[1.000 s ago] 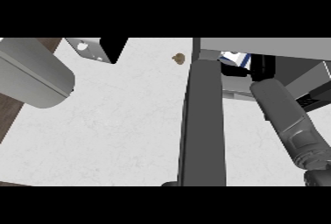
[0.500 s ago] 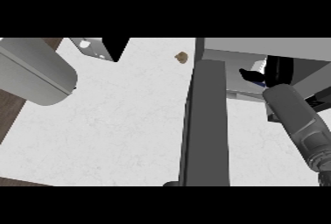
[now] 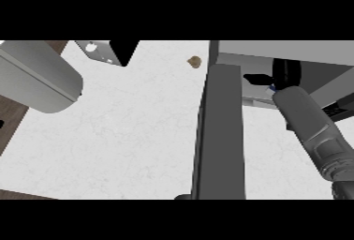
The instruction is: Pick up the milk, place it into the microwave and close the microwave
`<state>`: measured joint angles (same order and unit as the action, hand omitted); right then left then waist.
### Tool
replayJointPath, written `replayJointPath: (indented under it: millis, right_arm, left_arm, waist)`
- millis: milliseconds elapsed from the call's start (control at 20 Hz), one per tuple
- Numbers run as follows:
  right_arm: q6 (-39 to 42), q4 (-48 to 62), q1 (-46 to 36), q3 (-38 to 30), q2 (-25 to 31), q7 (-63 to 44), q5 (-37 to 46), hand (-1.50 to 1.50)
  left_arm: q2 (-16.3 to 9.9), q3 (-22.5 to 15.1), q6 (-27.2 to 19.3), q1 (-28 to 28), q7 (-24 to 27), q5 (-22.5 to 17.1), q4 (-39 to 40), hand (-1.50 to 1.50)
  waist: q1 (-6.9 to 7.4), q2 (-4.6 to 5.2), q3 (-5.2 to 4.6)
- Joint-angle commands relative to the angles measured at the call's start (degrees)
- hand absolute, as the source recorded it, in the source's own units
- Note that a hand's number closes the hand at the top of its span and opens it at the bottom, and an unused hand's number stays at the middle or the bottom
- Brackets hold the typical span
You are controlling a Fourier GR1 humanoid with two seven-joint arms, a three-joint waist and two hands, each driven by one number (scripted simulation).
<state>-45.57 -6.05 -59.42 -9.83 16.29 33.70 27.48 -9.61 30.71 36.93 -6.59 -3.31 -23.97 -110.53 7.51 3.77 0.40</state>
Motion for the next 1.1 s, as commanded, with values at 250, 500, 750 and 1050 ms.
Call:
replayJointPath:
  millis: [250,500,750,1050]
  right_arm:
    - [10.53,-1.44,0.67,-4.8,-3.47,6.26,-5.35,-1.5]
    - [17.91,-2.32,0.9,-8.58,-3.1,9.76,-9.47,-1.5]
    - [24.31,-1.9,3.4,-11.85,-5.33,12.91,-13.23,-1.5]
    - [33.9,-1.94,8.71,-14.57,-5.71,17.58,-16.8,-1.5]
  left_arm:
    - [0.04,-3.65,2.59,1.26,-0.5,-0.26,1.39,-1.5]
    - [0.68,-4.99,6.69,0.38,2.95,0.38,2.75,-1.5]
    - [3.85,-10.14,5.19,1.22,0.66,2.26,-0.25,-1.5]
    - [4.6,-12.7,4.71,0.7,-2.17,0.59,-1.2,1.5]
  waist:
    - [-1.67,-0.99,-0.02]
    - [-1.95,-1.2,-0.11]
    - [-3.35,-1.82,-0.1]
    - [-5.05,-2.71,-0.19]
